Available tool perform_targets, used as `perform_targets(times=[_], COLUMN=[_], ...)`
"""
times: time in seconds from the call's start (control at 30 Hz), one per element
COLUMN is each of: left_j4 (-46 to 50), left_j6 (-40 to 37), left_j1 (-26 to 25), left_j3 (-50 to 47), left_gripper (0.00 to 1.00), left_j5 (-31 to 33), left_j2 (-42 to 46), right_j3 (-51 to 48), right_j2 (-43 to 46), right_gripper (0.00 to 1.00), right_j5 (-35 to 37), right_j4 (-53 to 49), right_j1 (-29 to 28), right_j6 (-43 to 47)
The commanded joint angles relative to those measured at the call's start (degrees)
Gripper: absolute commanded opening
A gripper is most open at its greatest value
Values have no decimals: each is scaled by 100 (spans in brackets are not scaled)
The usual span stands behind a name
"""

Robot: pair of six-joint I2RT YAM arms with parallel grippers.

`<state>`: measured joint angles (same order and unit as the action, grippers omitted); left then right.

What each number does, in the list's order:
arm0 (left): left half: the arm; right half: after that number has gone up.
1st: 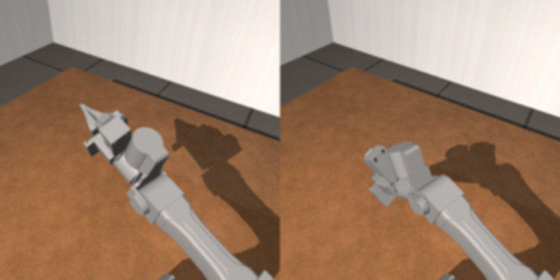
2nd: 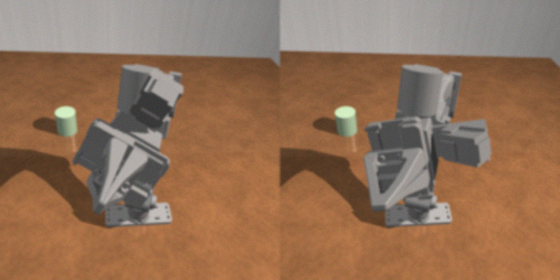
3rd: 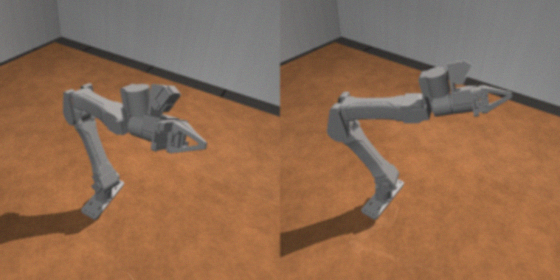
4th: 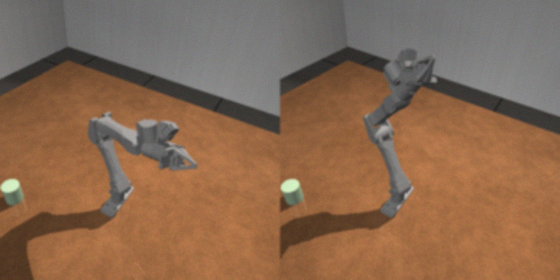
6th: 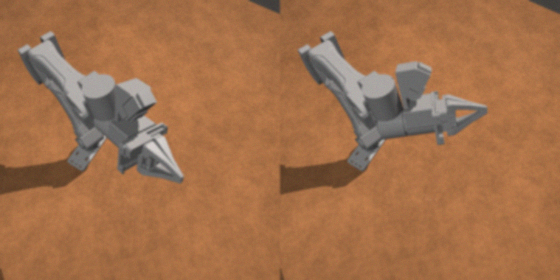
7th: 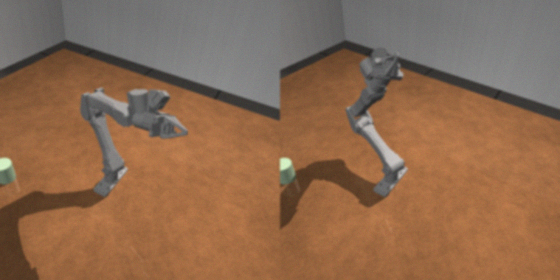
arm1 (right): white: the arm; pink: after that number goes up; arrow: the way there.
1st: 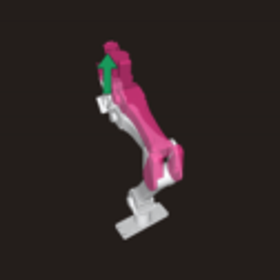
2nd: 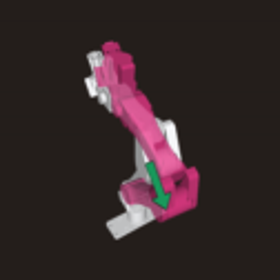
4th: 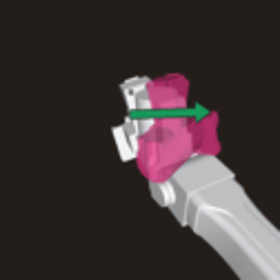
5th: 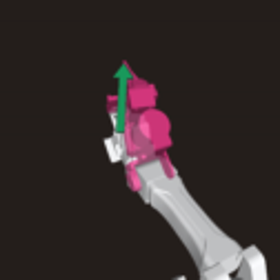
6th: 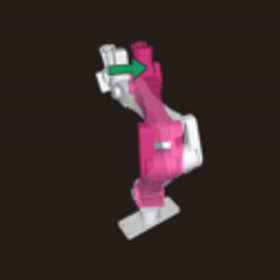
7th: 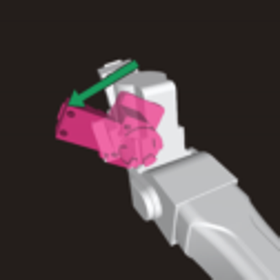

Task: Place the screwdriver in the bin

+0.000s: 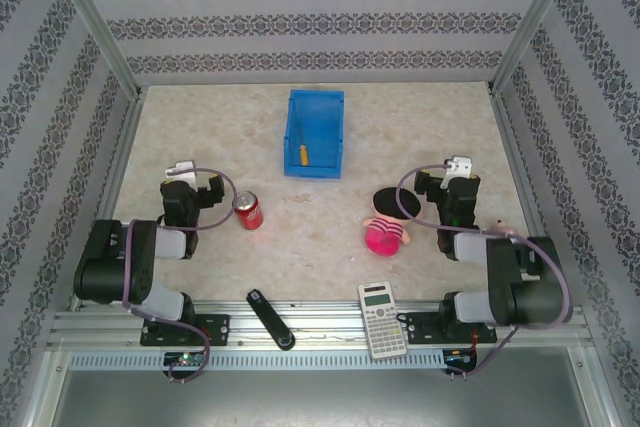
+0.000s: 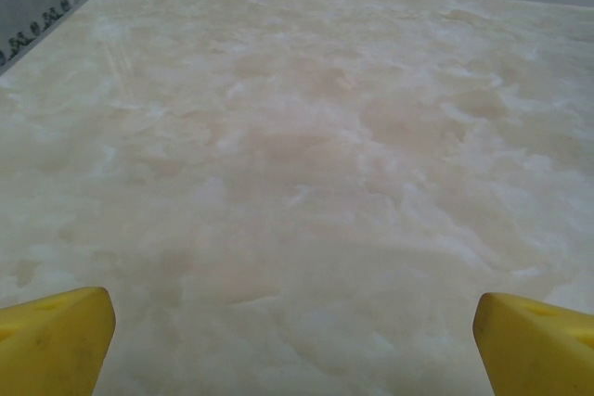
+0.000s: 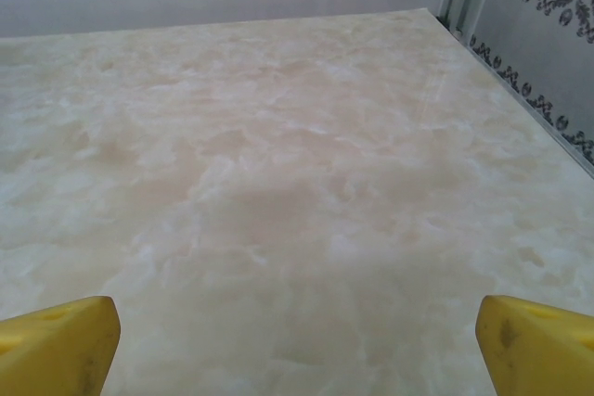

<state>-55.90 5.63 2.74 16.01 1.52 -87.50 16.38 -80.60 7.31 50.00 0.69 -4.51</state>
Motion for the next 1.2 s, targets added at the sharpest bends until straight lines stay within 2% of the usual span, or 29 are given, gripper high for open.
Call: perform_targets(times=[0.0, 0.07, 0.17, 0.57, 1.17], left_j4=[-1508, -1638, -1571, -319, -24], left_j6=[-107, -154, -133, -248, -440], left_j1=[60, 60, 60, 60, 60], left_j3=[-212, -299, -259, 362, 517], left_gripper=[99, 99, 99, 99, 99], left_j5=[-154, -290, -220, -590, -1048], left_j2=[-456, -430, -440, -364, -364], right_j3=[107, 123, 296, 295, 472], right_j2=[-551, -802, -683, -746, -744], right_gripper=[98, 98, 98, 98, 98], right_j5=[-602, -642, -772, -695, -683], right_j4=[855, 1221, 604, 636, 581], right_j1=[72, 72, 64, -51, -75], right_j6=[-32, -50, 37, 151, 192])
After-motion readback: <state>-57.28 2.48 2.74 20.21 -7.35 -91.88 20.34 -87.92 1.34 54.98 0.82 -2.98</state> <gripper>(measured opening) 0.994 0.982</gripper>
